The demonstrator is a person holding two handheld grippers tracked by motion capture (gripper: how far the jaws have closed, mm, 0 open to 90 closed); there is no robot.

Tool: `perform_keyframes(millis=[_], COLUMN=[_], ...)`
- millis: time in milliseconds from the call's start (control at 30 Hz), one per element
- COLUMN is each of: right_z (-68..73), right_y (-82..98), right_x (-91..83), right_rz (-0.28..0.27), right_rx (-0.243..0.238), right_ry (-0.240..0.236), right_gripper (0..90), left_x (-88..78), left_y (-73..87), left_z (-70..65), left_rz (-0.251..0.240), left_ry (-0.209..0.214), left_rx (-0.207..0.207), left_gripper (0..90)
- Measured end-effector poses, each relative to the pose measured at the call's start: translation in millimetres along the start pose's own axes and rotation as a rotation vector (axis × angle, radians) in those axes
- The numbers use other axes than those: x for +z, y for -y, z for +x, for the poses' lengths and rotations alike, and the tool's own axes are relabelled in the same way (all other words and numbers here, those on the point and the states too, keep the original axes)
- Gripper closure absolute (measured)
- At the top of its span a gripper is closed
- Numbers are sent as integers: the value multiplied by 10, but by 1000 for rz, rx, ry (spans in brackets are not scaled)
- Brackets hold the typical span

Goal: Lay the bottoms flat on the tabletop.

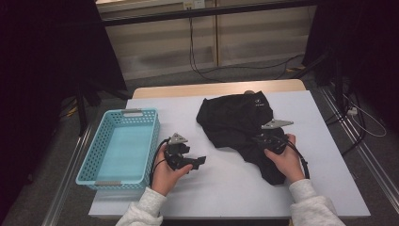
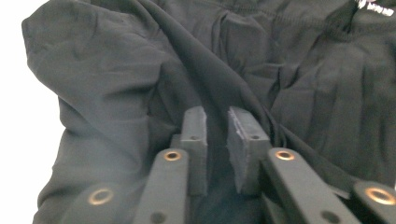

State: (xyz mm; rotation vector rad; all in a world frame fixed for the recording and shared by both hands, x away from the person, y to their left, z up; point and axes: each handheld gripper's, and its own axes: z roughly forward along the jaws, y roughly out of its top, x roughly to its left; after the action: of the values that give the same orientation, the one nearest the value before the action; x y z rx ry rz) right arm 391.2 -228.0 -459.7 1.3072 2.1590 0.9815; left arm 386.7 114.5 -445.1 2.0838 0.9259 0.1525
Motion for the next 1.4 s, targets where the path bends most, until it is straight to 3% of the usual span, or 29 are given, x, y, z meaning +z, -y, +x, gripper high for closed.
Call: perform_keyframes(millis=[67, 233, 367, 500, 600, 667, 800, 900, 1000, 1133, 1200, 1267, 1400], right_z=[24, 41, 85, 215, 298, 350, 470, 606, 704, 675, 651, 630, 616], right_y=[-18, -77, -138, -211, -269, -300, -323, -295, -230, -103, -65, -59, -67], right_x=[-31, -156, -261, -335, -378, -396, -382, -290, -158, 13, 44, 53, 36], right_rz=[-2, -45, -81, -90, -116, -124, -124, -100, -38, 31, 36, 35, 26], right_rx=[-31, -38, -46, -106, -123, -143, -169, -189, -243, -228, -235, -227, -211], right_ry=[33, 59, 53, 44, 27, 22, -36, -121, -120, -111, -98, -81, -102], right_gripper=[653, 523, 471, 455, 461, 471, 518, 556, 558, 650, 762, 811, 856], left_x=[1, -10, -11, -4, -6, -6, 0, -3, -6, -11, -13, -17, -24], left_y=[-5, -18, -24, -33, -42, -43, -36, -34, -32, -29, -27, -28, -31], left_z=[-10, -10, -7, -24, -28, -28, -23, -19, -18, -13, -5, -1, -2], left_rz=[-3, -10, -10, -14, -9, -7, -15, -12, -8, -10, -13, -16, -20], left_ry=[-1, -2, -1, 2, 7, 7, 4, 4, 7, 3, 3, 1, -1], left_rx=[3, 1, 1, 4, 7, 8, 2, 0, 2, 1, -4, -6, -4], left_gripper=[187, 187, 187, 187, 187, 187, 187, 187, 187, 187, 187, 187, 187])
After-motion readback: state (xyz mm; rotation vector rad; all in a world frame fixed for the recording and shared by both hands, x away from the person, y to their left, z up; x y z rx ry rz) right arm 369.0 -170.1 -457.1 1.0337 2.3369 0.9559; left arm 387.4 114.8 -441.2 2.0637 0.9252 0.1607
